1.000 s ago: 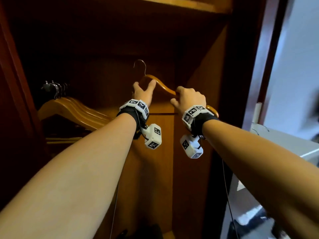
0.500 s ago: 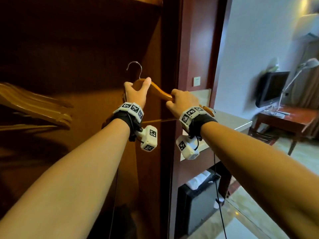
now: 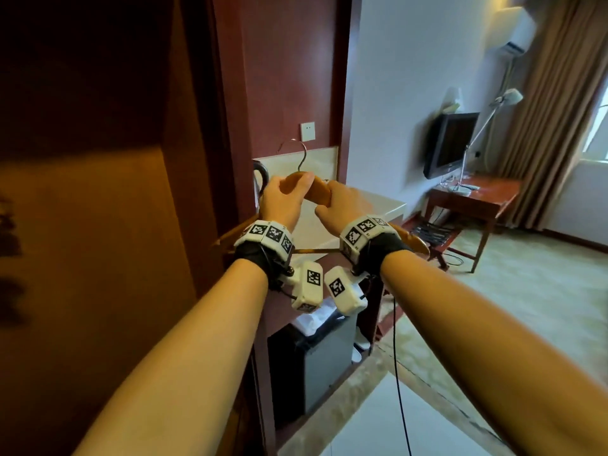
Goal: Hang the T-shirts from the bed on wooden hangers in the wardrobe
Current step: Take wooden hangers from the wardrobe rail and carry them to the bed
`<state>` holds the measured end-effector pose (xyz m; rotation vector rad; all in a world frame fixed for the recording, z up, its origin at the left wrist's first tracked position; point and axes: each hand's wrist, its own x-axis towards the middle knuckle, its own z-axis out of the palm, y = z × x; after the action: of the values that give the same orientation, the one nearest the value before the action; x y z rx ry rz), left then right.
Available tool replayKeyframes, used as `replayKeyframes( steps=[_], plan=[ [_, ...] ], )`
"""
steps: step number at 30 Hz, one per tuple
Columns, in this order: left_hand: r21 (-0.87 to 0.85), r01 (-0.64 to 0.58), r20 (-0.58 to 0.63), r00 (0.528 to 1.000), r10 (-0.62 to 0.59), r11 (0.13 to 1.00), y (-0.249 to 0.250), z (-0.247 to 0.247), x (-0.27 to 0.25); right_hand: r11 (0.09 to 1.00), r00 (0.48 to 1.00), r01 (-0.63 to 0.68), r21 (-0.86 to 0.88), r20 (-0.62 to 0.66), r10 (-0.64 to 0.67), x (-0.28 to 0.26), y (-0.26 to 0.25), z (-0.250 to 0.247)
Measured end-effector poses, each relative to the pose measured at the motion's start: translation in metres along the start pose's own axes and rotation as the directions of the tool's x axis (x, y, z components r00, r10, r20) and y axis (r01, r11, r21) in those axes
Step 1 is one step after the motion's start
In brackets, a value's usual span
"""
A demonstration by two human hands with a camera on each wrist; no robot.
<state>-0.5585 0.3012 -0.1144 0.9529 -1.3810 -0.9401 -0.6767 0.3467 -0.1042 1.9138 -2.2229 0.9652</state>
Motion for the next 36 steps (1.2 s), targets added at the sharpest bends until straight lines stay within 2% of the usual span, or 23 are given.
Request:
replayKeyframes(
  steps=[4,6,10,16,19,27,33,36],
  plan=[
    [-0.059,0.015,0.156,0.988,-0.005,0.998,-0.018,0.066,0.007,0.985,0.99,-0.143,0.098,0.007,0.143,0.01,0.064,-0.009],
    [-0.087,0.028,0.266,0.964,-0.004,0.996,-0.03,0.095,0.017,0.97,0.978,-0.211,0.123,0.022,0.209,0.018,0.1,-0.011],
    [-0.083,0.071,0.463,0.886,-0.025,0.994,-0.061,0.157,0.048,0.937,0.949,-0.315,0.152,0.03,0.314,0.041,0.174,-0.009],
    [-0.076,0.15,0.65,0.757,-0.065,0.986,-0.101,0.262,0.09,0.873,0.89,-0.437,0.217,-0.034,0.455,0.075,0.281,-0.011],
    [-0.124,0.151,0.707,0.707,-0.019,0.981,-0.114,0.315,0.102,0.833,0.843,-0.492,0.254,-0.101,0.529,0.085,0.324,-0.016],
    [-0.155,0.22,0.852,0.523,0.018,0.963,-0.151,0.458,0.101,0.695,0.665,-0.658,0.291,-0.209,0.717,0.077,0.437,-0.034],
    [-0.109,0.191,0.917,0.397,0.025,0.976,-0.183,0.59,0.101,0.607,0.542,-0.741,0.288,-0.277,0.793,0.09,0.549,-0.039],
    [-0.123,0.186,0.931,0.363,0.048,0.975,-0.193,0.664,0.108,0.597,0.51,-0.738,0.315,-0.318,0.799,0.109,0.617,-0.05]
  ],
)
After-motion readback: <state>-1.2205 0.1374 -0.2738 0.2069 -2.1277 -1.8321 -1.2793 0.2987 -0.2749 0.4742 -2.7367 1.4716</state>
